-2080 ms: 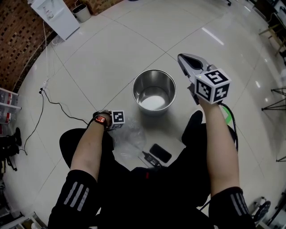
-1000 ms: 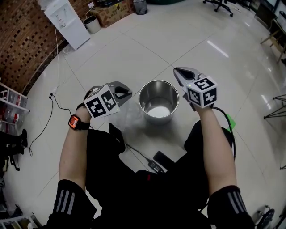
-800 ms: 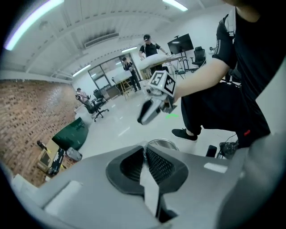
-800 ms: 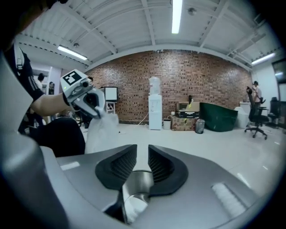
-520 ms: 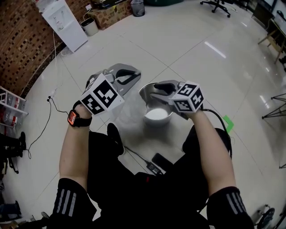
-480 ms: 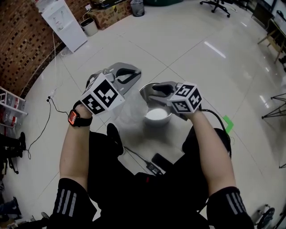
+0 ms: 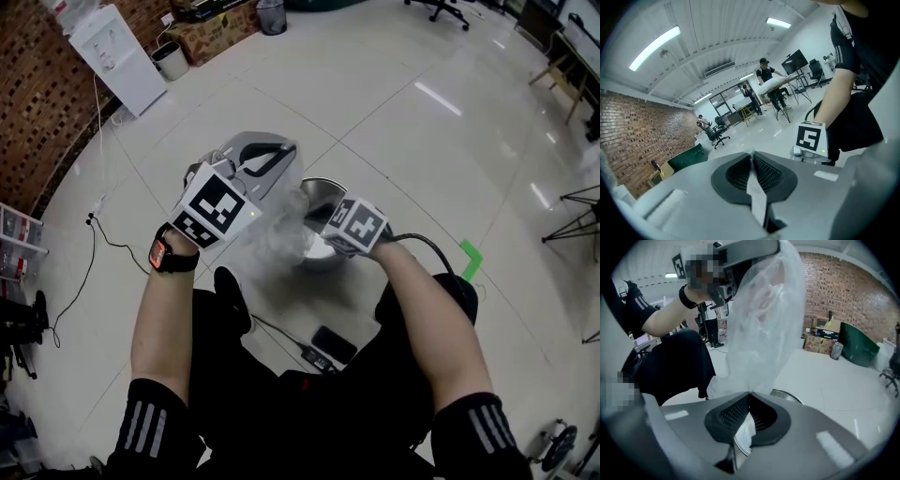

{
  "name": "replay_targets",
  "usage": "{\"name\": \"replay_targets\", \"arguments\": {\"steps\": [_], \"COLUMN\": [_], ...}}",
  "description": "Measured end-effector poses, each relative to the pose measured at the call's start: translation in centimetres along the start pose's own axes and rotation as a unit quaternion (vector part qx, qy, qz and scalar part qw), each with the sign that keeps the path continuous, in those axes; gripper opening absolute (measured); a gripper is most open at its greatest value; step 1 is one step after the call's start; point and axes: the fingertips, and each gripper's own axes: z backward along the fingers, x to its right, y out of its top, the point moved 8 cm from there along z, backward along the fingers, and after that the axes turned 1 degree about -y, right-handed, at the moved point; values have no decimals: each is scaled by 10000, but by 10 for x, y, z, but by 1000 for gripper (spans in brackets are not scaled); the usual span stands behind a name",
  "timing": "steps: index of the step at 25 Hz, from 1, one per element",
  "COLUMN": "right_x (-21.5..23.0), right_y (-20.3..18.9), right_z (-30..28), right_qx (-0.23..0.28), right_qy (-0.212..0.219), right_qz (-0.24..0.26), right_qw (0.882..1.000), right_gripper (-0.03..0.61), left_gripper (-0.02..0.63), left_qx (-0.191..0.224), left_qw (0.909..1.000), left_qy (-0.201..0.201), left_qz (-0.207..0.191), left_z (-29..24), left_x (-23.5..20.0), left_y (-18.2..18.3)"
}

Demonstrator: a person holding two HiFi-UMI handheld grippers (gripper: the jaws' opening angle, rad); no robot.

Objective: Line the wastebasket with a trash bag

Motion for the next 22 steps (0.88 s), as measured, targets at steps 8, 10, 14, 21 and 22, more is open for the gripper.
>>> {"name": "replay_targets", "arguments": {"steps": [8, 10, 14, 21, 22], "right_x": [62, 70, 89, 94, 94], "right_y": [-5, -10, -18, -62, -69], "right_z": [49, 52, 54, -2, -10], "right_qx": [402, 244, 180, -868, -1032], "right_qy": [-1034, -1262, -1710, -1532, -1506], "right_qz": [-560, -508, -267, 456, 575], "right_qw": [9923, 9904, 9847, 9833, 9815], "right_gripper": [7, 6, 6, 6, 6], "left_gripper": [-6, -6, 6, 161, 161], "left_qx": [619, 857, 1063, 410, 162], "left_qw": [9976, 9956, 9932, 9855, 9854], "left_qy": [93, 91, -267, -1541, -1615], "left_qz": [308, 375, 400, 584, 514], "left_z": [3, 5, 2, -13, -16], "left_x": [-3, 1, 13, 42, 44], "left_y": [-10, -12, -17, -55, -63]}}
